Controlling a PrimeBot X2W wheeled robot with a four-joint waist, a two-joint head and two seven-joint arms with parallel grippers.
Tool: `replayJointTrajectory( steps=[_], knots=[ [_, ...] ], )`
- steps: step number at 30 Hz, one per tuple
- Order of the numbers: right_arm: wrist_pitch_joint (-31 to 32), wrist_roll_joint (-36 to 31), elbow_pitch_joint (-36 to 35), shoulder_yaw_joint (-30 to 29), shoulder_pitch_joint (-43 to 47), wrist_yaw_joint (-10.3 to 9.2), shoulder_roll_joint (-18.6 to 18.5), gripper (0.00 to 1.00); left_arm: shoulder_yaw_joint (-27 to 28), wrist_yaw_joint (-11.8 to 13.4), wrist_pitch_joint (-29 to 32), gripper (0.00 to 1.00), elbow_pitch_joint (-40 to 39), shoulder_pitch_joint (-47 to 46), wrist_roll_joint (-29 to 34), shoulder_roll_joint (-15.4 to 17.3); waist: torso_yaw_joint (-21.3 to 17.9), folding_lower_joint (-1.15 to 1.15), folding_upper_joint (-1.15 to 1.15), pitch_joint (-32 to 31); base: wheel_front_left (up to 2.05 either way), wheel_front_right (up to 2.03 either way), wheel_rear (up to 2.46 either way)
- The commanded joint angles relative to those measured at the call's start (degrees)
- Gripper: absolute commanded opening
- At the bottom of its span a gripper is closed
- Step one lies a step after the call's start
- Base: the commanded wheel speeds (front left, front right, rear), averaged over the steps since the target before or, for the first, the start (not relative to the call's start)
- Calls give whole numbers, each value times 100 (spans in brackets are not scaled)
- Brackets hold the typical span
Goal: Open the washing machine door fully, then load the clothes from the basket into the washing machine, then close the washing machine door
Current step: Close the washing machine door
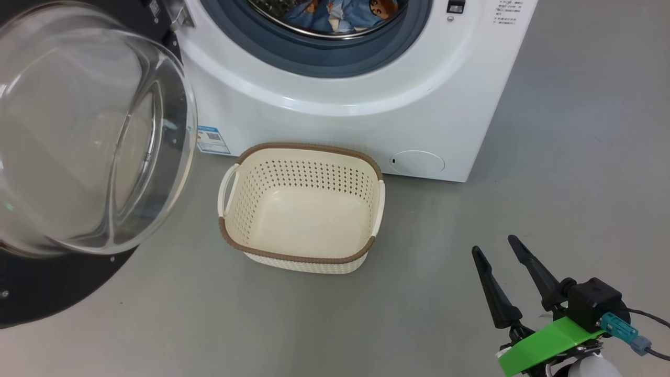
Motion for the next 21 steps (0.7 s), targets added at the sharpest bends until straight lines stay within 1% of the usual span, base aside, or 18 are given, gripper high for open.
replayJointTrajectory(
  steps=[1, 4, 7, 9, 10, 12, 21],
  knots=[
    [-27, 94, -110, 156, -75, 36, -13, 100, 2, 57, 188, 0, -189, 59, -26, 284, 5, 0, 0, 7, 0, 0, 0],
    [-27, 110, -96, 155, -75, 36, -12, 100, 11, 167, 342, 0, -277, 113, -116, 274, 13, 0, 0, 10, 0, 0, 0],
    [-27, 143, -82, 155, -74, 36, -2, 100, 10, 184, 446, 0, -360, 158, -168, 268, 20, 0, 0, 8, 0, 0, 0],
    [-27, 164, -69, 158, -76, 36, 2, 100, -16, 132, 573, 0, -467, 213, -218, 255, 31, 0, 0, 4, 0, 0, 0],
    [-27, 184, -57, 163, -71, 36, 9, 100, -56, 75, 808, 0, -601, 277, -361, 198, 47, 0, 0, -4, 0, 0, 0],
    [-27, 196, -51, 165, -62, 36, 19, 100, -69, 67, 986, 0, -714, 310, -501, 144, 68, 0, 0, -13, 0, 0, 0],
    [-27, 217, -15, 196, -55, 36, 58, 100, -248, 230, 1533, 0, -1220, 536, -755, -14, 155, 0, 0, -55, 0, 0, 0]
  ],
)
